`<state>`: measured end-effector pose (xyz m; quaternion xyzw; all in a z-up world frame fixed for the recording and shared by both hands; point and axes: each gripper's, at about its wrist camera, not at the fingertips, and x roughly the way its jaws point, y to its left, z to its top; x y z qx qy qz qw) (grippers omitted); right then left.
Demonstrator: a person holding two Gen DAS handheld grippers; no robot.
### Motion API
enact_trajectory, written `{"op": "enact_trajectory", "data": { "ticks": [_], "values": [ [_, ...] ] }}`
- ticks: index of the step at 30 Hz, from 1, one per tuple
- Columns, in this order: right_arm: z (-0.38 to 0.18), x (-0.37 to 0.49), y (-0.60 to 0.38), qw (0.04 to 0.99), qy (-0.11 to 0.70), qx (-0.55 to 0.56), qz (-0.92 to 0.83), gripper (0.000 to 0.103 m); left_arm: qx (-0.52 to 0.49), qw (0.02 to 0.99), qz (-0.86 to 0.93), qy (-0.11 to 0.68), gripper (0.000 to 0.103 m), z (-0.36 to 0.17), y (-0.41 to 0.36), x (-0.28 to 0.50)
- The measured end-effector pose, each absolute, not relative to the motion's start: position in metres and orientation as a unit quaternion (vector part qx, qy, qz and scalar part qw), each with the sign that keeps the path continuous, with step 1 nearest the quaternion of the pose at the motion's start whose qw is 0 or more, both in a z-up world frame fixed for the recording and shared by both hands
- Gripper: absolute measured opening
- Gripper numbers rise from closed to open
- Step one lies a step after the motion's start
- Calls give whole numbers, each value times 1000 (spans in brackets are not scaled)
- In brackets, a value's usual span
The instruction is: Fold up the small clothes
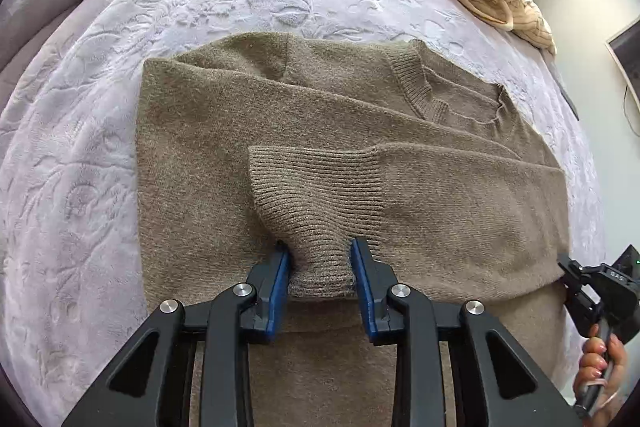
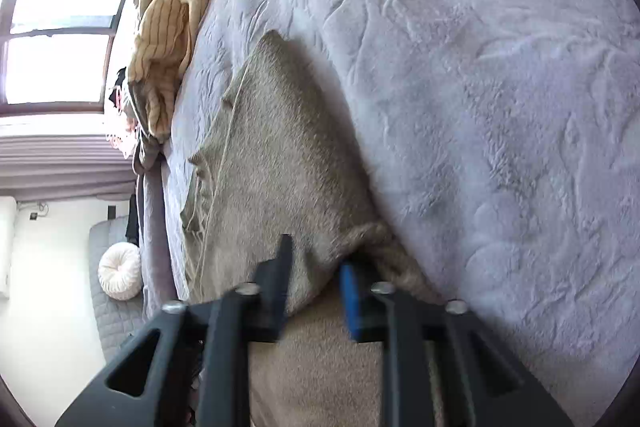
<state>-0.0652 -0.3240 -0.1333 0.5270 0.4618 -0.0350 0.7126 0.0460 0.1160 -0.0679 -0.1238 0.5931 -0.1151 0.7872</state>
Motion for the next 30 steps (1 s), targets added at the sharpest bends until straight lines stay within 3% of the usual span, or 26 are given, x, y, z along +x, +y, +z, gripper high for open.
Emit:
{"op": "enact_trajectory", "data": {
  "ticks": [1,7,18,20,21,22,23,30],
  "values": [
    [-132,-63,-328,715,461,525,-34,6,-127,787,-118,591,21,-66,116,45],
    [-119,-51,-330,756,476,450,17,6,-121,793,-122,585,21,-66,110,31],
    [-141,-53,-338,747,492,446,30,8,-35,816,-10,577,23,-56,148,11],
    [-135,-55,-335,745,499,442,29,15,-34,813,4,581,47,-57,155,8],
    [-130,-56,-332,748,503,433,32,19,-31,815,16,579,86,-56,158,5],
    [-125,-56,-326,751,506,423,36,29,-28,819,29,573,99,-55,160,2],
    [-121,-58,-322,754,510,413,38,34,-26,826,35,562,99,-52,161,-2],
    [-80,-58,-274,792,521,312,67,35,-60,823,10,564,99,-45,161,-5]
  ]
}}
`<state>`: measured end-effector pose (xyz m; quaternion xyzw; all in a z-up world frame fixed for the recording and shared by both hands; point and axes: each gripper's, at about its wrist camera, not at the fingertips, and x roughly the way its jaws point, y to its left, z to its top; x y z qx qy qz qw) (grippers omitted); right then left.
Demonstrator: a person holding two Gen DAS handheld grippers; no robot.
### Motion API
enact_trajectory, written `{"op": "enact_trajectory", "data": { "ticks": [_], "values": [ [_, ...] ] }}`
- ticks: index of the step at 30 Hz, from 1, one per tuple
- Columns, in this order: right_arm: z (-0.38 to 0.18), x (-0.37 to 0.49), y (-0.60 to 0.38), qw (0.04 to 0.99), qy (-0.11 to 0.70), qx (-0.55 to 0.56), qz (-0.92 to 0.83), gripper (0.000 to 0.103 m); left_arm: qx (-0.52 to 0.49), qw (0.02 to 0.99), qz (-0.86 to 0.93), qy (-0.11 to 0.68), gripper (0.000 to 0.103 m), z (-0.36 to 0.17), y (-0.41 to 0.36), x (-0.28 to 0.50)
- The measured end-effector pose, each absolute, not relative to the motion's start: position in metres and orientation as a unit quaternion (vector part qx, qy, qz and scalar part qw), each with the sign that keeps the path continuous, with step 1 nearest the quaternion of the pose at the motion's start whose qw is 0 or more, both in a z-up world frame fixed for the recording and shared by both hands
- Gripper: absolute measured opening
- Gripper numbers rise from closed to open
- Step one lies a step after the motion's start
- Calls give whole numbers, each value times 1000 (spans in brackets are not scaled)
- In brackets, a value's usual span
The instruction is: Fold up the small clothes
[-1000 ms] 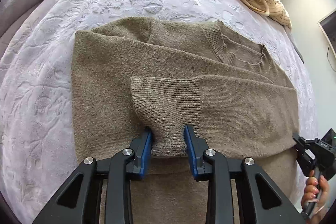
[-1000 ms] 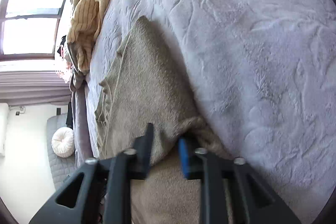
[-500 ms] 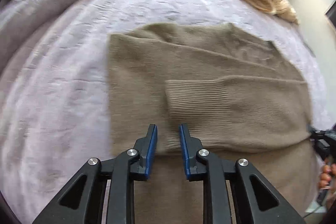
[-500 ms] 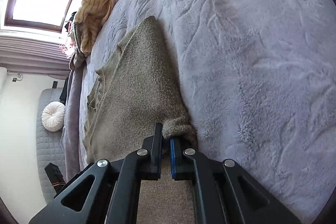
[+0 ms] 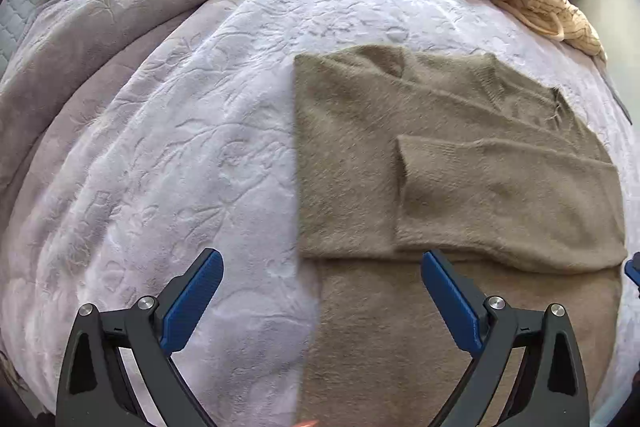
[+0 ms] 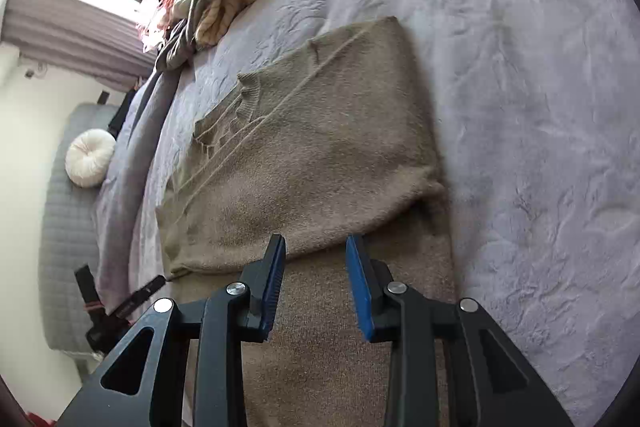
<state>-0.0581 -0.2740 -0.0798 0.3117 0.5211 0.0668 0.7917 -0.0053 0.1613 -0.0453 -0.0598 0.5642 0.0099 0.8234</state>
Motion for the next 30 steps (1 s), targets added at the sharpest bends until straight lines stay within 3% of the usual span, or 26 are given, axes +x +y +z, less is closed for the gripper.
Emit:
{"op": "enact_trajectory", "data": {
  "ticks": [5,10,13,16,19,20,21,25,27,28,29,30],
  "values": [
    [-68,-35,-255,824,522,216,40,30,-50,835,8,548,99,-39,133,24],
    [-86,-16,-256,823,547,153,27,29,10,823,49,565,99,-75,124,47],
    [-110,-22,-270,811,567,142,28,13,-17,823,48,565,102,-80,141,41],
    [-107,-35,-281,817,556,152,39,10,-25,820,49,570,102,-78,154,33],
    [-92,-47,-298,823,528,206,35,23,-27,814,50,578,102,-80,164,31],
    [-86,-52,-306,827,515,223,25,41,-31,811,49,582,102,-82,167,31],
    [-83,-56,-315,829,507,236,11,49,-38,810,46,584,102,-83,169,31],
    [-101,-57,-344,792,518,323,14,51,-37,811,45,581,102,-83,170,31],
    [-113,-56,-349,772,519,366,36,48,-39,812,44,581,102,-83,172,30],
    [-120,-53,-349,761,521,384,48,40,-39,812,44,581,102,-85,171,24],
    [-125,-50,-349,753,527,391,51,19,-40,812,45,581,102,-84,172,23],
    [-130,-47,-347,746,537,391,48,18,-39,811,46,581,102,-83,174,22]
  ]
}}
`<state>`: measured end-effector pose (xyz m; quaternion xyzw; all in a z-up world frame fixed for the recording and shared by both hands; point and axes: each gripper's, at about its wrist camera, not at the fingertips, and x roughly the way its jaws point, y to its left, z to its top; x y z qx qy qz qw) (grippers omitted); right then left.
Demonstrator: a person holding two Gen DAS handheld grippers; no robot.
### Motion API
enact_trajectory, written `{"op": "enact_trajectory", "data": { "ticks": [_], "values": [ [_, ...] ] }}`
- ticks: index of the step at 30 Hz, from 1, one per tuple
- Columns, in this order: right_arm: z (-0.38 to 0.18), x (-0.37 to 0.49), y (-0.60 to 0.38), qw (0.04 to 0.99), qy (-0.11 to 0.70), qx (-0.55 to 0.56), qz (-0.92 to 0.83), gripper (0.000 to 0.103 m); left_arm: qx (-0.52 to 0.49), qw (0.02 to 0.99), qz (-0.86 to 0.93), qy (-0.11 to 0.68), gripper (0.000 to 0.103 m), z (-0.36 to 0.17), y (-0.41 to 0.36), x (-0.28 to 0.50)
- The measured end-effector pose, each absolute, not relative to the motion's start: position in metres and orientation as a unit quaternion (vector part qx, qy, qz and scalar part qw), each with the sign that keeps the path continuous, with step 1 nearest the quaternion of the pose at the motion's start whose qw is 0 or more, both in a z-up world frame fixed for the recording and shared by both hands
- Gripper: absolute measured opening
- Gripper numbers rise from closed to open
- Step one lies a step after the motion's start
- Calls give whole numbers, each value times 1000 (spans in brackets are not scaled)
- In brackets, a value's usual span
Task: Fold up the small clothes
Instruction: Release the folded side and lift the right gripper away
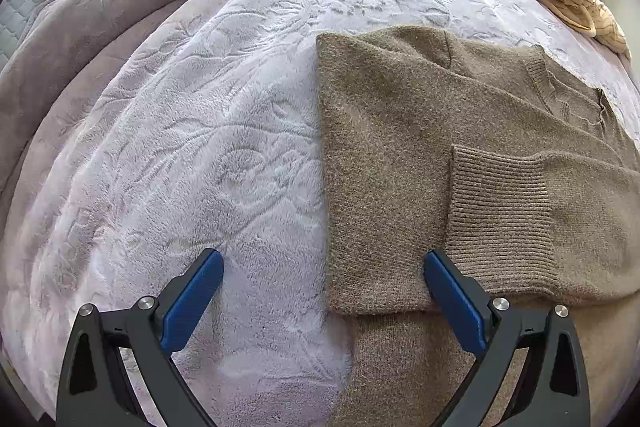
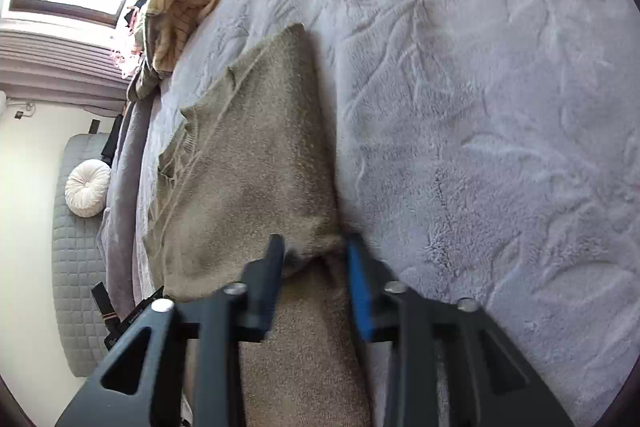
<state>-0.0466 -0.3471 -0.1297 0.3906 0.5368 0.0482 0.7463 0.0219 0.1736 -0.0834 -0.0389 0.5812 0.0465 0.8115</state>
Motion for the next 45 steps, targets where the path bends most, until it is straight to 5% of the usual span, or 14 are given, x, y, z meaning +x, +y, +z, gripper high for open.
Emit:
{"op": "enact_trajectory", "data": {
  "ticks": [18,45],
  "values": [
    [-114,-57,-328,777,559,288,8,20,-38,810,43,584,102,-82,176,9],
    [-60,-121,-240,737,630,244,14,50,-15,758,-3,652,101,-3,160,-106]
  ]
}}
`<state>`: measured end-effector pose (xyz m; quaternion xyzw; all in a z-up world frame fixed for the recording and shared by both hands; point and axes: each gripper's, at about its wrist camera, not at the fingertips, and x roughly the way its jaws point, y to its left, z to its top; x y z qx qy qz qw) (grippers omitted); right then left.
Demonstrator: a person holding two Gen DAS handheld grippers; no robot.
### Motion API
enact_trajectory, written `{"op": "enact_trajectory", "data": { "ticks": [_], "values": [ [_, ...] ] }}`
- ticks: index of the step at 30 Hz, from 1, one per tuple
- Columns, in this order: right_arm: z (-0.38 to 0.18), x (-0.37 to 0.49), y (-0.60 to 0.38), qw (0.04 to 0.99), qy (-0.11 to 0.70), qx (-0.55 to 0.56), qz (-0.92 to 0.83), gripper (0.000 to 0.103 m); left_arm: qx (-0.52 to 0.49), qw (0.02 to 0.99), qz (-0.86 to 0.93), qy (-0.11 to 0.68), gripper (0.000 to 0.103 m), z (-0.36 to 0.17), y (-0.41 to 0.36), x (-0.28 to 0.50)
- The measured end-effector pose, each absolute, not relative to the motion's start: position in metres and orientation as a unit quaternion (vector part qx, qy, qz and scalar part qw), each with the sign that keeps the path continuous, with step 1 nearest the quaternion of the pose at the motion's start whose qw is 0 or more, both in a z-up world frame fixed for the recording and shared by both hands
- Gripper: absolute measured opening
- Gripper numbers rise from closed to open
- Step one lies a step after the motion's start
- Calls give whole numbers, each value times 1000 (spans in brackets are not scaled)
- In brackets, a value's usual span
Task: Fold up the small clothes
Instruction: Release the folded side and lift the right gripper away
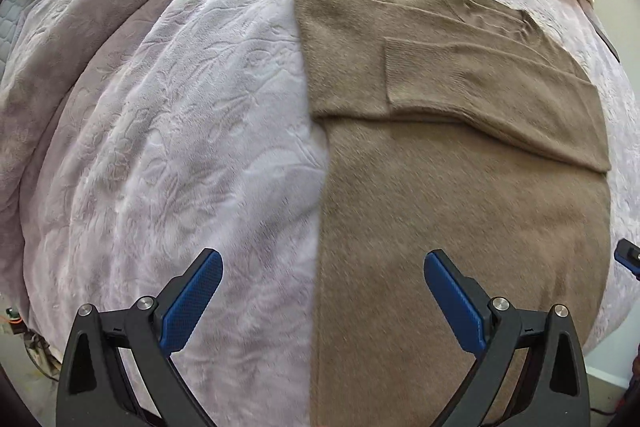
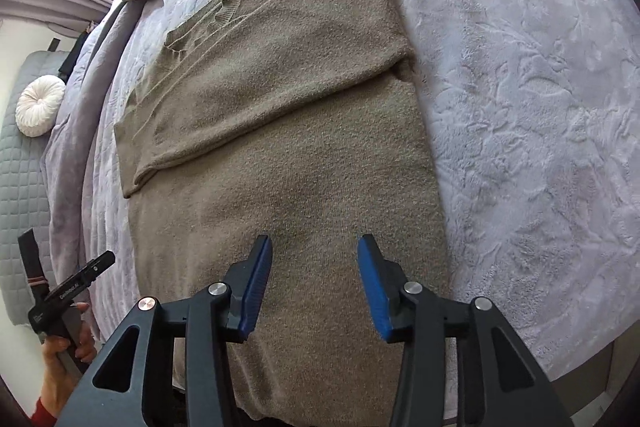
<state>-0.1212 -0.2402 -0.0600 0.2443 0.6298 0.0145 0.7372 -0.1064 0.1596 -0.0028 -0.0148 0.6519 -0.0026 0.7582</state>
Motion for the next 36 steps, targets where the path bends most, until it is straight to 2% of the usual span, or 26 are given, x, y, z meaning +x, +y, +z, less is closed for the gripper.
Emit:
{"op": "enact_trajectory", "data": {
  "ticks": [2,10,12,13,14,28,36],
  "values": [
    [-53,-122,-238,741,628,237,15,57,-22,755,-5,656,101,0,155,-109],
    [-38,-126,-238,739,635,221,43,58,-13,755,22,655,102,12,137,-113],
    [-38,-130,-240,736,638,222,52,66,-9,756,26,654,102,15,132,-114],
    [-38,-132,-241,735,638,223,56,78,-8,756,29,653,102,17,128,-116],
    [-37,-133,-242,735,637,224,62,82,-9,757,32,653,102,19,125,-118],
    [-50,-145,-244,704,665,226,104,82,5,759,52,649,102,34,103,-161],
    [-56,-171,-227,700,668,240,76,82,24,753,5,658,102,17,111,-192]
  ]
}}
